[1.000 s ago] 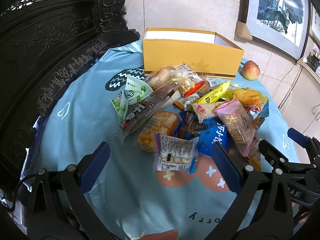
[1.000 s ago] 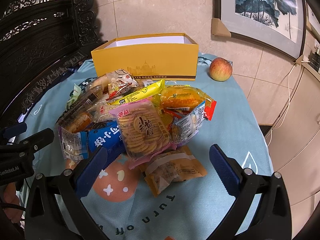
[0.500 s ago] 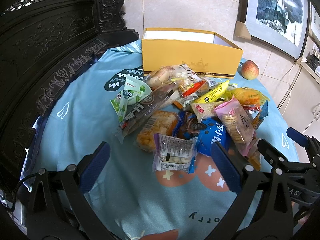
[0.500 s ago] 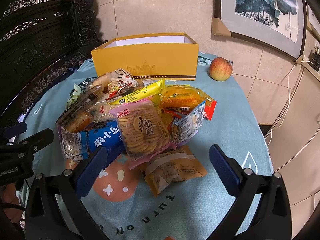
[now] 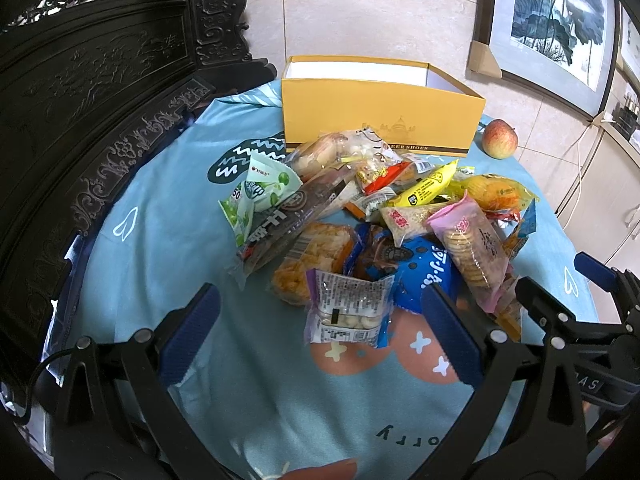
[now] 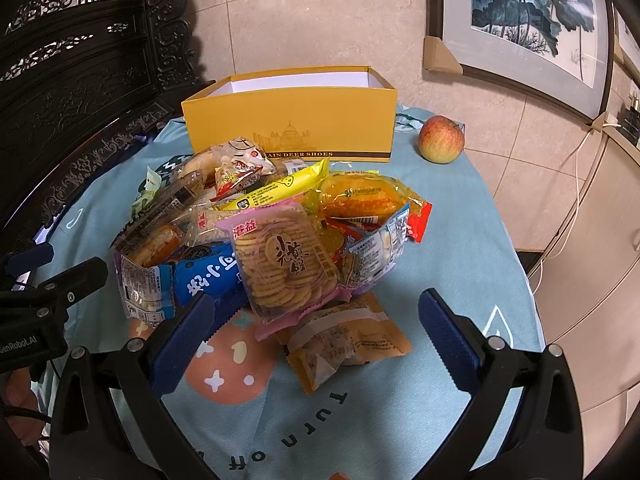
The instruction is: Organize snacks
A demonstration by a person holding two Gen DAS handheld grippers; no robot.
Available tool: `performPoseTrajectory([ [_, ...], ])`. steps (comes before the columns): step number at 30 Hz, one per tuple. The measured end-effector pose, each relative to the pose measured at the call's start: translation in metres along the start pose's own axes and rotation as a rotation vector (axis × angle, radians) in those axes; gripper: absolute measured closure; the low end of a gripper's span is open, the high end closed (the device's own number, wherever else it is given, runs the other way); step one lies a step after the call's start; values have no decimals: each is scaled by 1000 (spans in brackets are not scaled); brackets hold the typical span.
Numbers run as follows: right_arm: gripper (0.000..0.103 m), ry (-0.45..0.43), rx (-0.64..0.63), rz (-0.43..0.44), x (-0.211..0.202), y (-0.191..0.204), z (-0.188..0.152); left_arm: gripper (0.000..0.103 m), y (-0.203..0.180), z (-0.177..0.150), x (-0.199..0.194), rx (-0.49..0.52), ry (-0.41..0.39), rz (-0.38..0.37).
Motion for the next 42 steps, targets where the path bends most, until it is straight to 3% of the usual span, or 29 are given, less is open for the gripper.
performPoseTrajectory([
  [12, 1, 7, 2, -3, 2, -1, -2, 2, -1, -1, 3, 2, 8, 0],
  [18, 1, 19, -18, 4, 5, -1, -7, 2, -1, -4, 5, 26, 10, -42],
  [31, 1, 45, 16, 30, 15, -26, -21, 2, 34, -9, 21, 20, 9, -88],
  [42, 1, 61, 80, 110, 34, -25, -21, 2, 17, 24, 64, 7, 44, -139],
])
Point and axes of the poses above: each gripper's, at about its wrist camera, not at the fingertips, and x roughly the way its jaws point, y to its left, z to its top, the point moved 7 cm from there along x, roughly the way its jaws point, and after that the axes turned 9 degrees about -y, right-handed, at the moved point
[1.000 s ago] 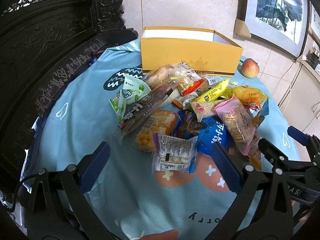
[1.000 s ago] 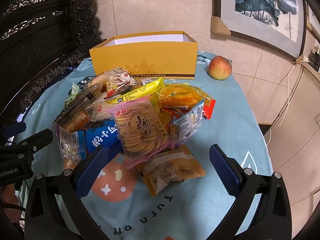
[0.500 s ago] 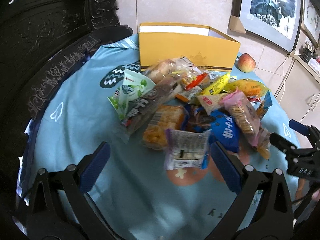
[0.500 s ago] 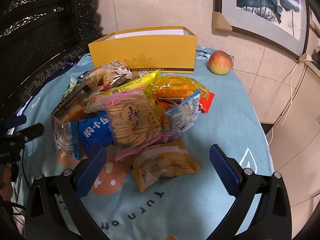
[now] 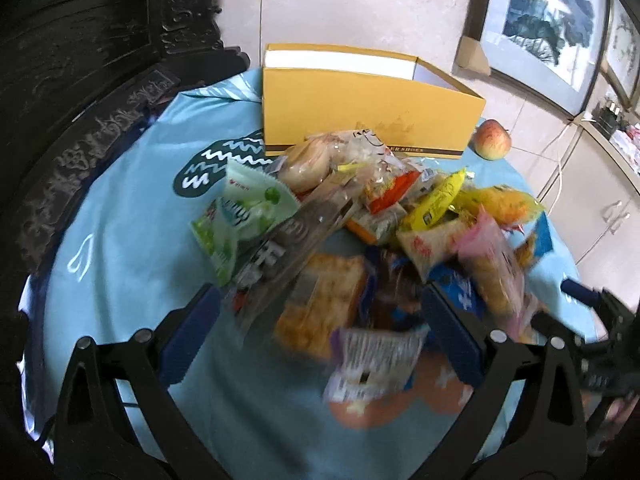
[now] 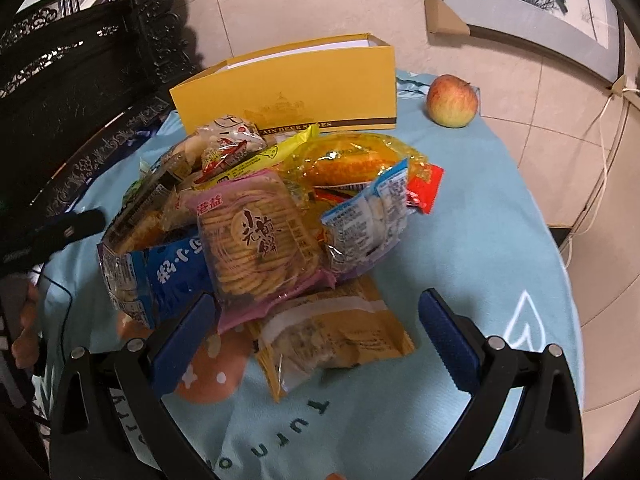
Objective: Organize snacks
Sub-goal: 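Grasp the dark brown snack stick bag with the left gripper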
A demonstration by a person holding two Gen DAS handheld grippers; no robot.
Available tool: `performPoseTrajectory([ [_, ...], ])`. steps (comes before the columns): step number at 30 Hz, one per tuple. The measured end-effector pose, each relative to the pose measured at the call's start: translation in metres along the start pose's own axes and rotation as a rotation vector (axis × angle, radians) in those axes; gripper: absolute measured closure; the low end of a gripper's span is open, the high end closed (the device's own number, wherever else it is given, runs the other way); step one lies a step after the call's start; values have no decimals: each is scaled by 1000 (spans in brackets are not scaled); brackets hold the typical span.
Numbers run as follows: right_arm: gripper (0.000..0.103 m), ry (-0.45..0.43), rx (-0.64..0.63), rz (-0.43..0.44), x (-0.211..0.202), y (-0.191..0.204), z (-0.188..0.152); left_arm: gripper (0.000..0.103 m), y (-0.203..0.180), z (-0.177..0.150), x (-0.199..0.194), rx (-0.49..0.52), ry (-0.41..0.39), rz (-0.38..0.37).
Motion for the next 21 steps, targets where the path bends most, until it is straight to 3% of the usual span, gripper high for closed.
performPoseTrajectory([
  [2, 1, 7, 25, 25, 5, -3, -1, 3, -6, 7, 13, 6, 8, 4],
  [4, 1, 15, 59, 51, 9, -7, -3, 14, -13, 9, 23, 31, 25, 5],
  [6, 1, 19, 96, 76, 12, -11, -3, 35, -19, 7, 33, 44, 58, -12],
  [8, 1, 30, 145, 99, 14, -15, -3, 36, -20, 1, 45, 54, 100, -5],
  [11, 1, 16, 205, 133, 10, -19, -1, 55, -14, -5, 55, 47, 124, 8],
  [21, 1, -4, 123, 85, 8, -13, -2, 60, -5, 6, 75, -10, 111, -45],
])
Point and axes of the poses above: each gripper's, at about its wrist camera, not at the fingertips, and x roughly the way its jaws point, y to its left, z to its top, the point moved 7 cm from there along x, roughly the way its jaws point, and after that the axes turned 9 degrees about -y, right-handed, at the moved point
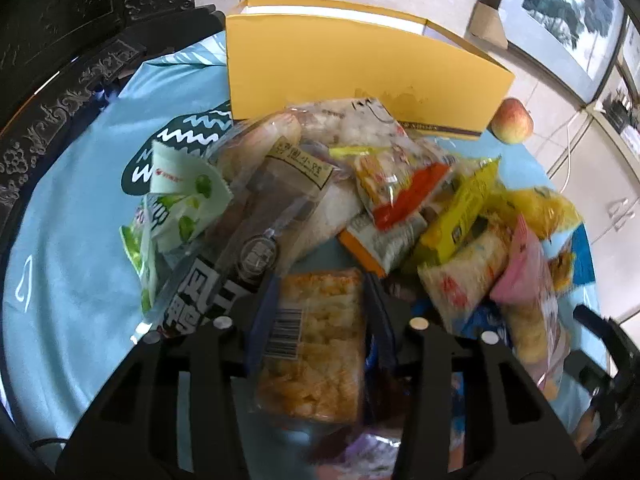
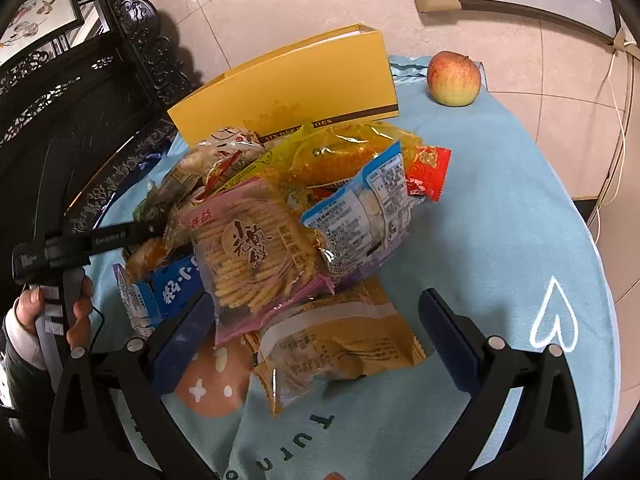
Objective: Organize snacks
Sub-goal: 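Grasp the dark brown snack stick bag with the left gripper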
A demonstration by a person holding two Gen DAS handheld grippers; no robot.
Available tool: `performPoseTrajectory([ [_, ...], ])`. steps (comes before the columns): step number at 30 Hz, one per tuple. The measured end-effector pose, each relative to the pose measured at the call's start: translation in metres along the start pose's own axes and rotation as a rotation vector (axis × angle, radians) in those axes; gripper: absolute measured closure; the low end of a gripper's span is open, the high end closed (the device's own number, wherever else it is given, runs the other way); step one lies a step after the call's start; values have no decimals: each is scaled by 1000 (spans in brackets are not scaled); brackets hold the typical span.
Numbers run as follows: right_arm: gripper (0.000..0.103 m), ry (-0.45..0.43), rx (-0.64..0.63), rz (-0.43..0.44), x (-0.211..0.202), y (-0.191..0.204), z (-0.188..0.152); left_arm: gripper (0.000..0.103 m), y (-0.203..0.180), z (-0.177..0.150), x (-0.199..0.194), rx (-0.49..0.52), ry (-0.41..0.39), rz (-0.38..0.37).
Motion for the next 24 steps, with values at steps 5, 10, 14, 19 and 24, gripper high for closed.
performPoseTrajectory([
  [5, 1, -6, 35, 1, -1, -6, 1, 60, 4, 5, -1, -33, 1, -3],
  [10, 1, 10, 49, 13, 1, -7, -1, 52, 6, 10, -6, 0, -30, 31],
  [14, 1, 4, 36, 21, -2, -3, -1, 32, 13, 21, -14, -46, -64, 28],
  [19, 1, -5, 34, 35, -5, -1, 1, 23, 31, 29, -15, -165, -79, 7],
  [24, 1, -18, 28, 38, -7, 1, 3, 40, 34, 17, 10, -127, -12, 75],
])
Point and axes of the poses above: each gripper's, at about its wrist camera, not at the fingertips, and x roughly the way its jaws point, y to its left, z to its top, the point moved 7 cm from there along x, roughly the way its jaws point, and after that the axes turned 9 degrees about -y, right-handed, at the moved point
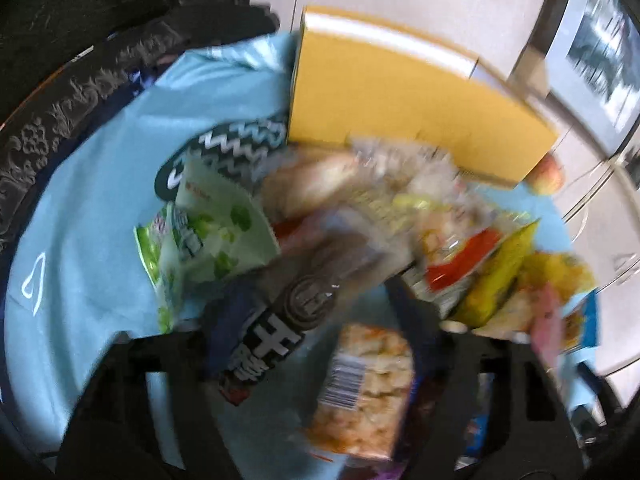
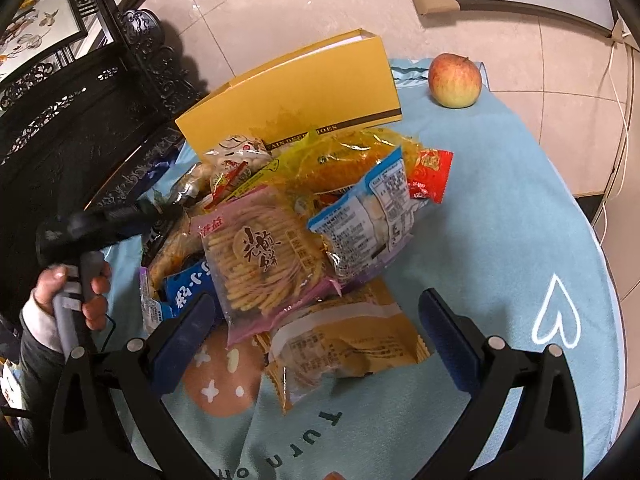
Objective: Organize snacks
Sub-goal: 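Grasp the dark brown snack stick bag with the left gripper, then carry the stick bag to the yellow box while the right grasps the pink cracker bag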
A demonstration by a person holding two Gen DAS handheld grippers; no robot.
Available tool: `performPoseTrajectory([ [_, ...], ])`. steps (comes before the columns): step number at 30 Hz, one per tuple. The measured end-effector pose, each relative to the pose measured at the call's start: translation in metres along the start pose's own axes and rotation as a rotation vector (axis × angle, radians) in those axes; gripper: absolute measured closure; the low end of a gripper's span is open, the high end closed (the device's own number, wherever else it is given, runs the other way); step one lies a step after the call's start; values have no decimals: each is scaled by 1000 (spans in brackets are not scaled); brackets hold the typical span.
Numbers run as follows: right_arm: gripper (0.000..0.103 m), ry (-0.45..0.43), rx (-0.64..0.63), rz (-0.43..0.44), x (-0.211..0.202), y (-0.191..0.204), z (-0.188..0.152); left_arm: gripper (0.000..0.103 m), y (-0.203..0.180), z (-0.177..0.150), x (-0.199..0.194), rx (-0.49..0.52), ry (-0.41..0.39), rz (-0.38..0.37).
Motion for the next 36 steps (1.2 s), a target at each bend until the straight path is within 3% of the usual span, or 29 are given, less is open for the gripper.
performPoseTrajectory([
  [5, 1, 10, -1, -21, 3, -3, -2, 51, -8, -12, 2, 124, -25, 71],
  [8, 1, 11, -1, -35, 5, -5, -2, 51, -12, -18, -2, 146, -19, 41],
  [12, 1, 12, 20, -48, 7, -12, -2, 72, -6, -13, -4, 108, -8, 27],
  [15, 1, -16, 32, -55, 4, -16, 1, 76, -4, -7, -17, 29, -14, -11],
  [20, 1, -45, 19, -97, -1, -22, 5, 78, -6, -5, -57, 30, -105, -15],
  [28, 1, 12, -290, -156, -13, 2, -1, 77, -11, -30, -90, 57, -141, -78],
  [30, 1, 15, -328, -103, -12, 15, 1, 77, -13, -33, -93, 51, -140, -95],
  [34, 1, 32, -488, 86, -1, 67, 7, 77, -13, -35, -96, 48, -140, -119],
  [36, 1, 44, -565, 72, 13, 77, 10, 77, -12, -35, -99, 46, -144, -124],
])
Point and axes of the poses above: each gripper's, at about its wrist camera, not at the fingertips, and x roughly the way its jaws point, y to its left, z to its top, the point moved 7 cm from there along x, roughly the way its jaws point, and after that the axes turned 9 degrees about -y, right-handed, at the moved point
